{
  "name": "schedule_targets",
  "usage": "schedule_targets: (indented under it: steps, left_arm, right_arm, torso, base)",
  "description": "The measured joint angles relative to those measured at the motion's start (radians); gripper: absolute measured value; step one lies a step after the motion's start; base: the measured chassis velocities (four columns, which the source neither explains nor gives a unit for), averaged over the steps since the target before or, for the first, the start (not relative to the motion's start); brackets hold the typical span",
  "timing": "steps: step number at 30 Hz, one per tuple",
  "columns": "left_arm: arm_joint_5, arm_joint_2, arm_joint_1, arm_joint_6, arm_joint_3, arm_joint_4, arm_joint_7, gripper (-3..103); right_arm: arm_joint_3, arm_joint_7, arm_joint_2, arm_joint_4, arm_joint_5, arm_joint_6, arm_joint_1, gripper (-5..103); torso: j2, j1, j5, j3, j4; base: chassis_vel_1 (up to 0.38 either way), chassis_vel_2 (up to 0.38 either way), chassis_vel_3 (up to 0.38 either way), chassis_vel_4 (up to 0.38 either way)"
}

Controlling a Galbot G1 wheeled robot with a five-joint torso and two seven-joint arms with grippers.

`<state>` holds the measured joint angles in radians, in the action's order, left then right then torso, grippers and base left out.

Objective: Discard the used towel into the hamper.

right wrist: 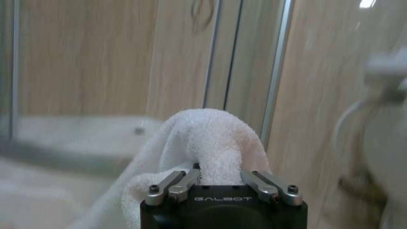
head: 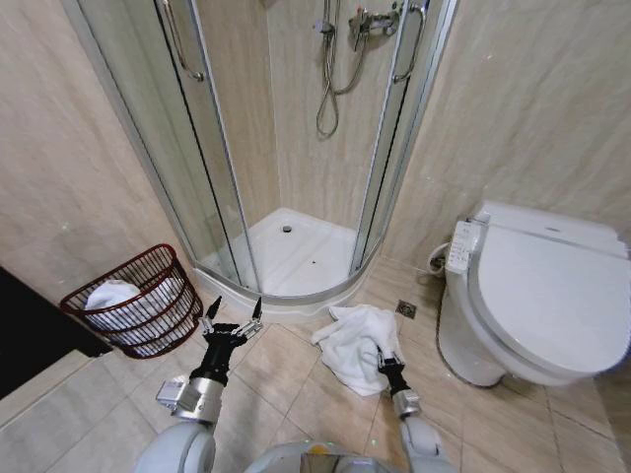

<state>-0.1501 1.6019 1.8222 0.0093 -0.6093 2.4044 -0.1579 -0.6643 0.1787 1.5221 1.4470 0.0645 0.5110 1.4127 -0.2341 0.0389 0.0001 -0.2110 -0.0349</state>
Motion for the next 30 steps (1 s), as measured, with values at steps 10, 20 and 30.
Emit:
schedule_targets:
  steps: [10, 20, 30]
  left_arm:
    - [0.0, 0.0, 0.0, 0.0, 0.0, 0.0, 0.0, 100]
    - [0.0, 0.0, 0.0, 0.0, 0.0, 0.0, 0.0, 100]
    - [0.0, 0.0, 0.0, 0.0, 0.0, 0.0, 0.0, 100]
  right_arm:
    - [-0.017, 0.005, -0.029, 0.314, -0.147, -0.032, 0.075, 16]
    - [-0.011, -0.12, -0.067, 0.553, -0.151, -0.09, 0.071, 16]
    - [-0.033, -0.12, -0.107, 0.641, -0.172, -0.114, 0.079, 16]
  torso:
    - [-0.001, 0.0, 0.0, -0.001, 0.0]
    - [-0.002, 0.001, 0.0, -0.001, 0.0]
    - [-0.002, 0.001, 0.0002, -0.002, 0.0001]
  base:
    - [0.0, 0.0, 0.0, 0.0]
    - [0.0, 0.0, 0.0, 0.0]
    - [0.0, 0.0, 0.0, 0.0]
